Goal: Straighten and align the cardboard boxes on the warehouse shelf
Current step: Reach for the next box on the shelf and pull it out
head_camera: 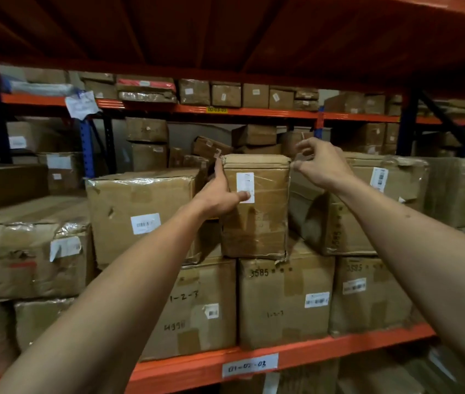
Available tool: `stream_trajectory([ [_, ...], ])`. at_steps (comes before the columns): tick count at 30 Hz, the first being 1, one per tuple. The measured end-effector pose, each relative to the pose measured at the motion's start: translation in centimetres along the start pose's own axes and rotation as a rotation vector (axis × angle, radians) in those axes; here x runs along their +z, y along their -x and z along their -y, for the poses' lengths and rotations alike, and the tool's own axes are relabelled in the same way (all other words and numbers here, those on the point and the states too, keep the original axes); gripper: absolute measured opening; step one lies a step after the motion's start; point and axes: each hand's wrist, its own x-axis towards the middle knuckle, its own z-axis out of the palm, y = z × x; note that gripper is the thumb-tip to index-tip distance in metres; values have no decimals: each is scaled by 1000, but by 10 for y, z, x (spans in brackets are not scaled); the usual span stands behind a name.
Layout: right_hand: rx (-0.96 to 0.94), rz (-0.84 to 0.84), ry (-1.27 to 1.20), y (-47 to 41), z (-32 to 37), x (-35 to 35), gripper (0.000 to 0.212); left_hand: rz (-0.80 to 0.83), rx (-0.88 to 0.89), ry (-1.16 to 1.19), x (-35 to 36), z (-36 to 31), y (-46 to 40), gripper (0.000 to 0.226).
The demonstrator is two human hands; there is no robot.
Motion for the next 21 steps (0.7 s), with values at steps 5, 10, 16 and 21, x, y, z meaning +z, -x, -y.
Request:
stream_trajectory([
  [5,169,316,-47,-10,-33,22,90,-112,-43,-45,-2,-30,-7,100],
  [10,210,616,-59,3,-77,78,79,-108,-66,-269,-1,-57,-17,78],
  [16,183,597,-180,-6,-78,75,104,-149,-226,105,14,-21,-10,114],
  [21,-67,365,-253,-36,-15,28,125,8,-454,297,42,21,9,120],
])
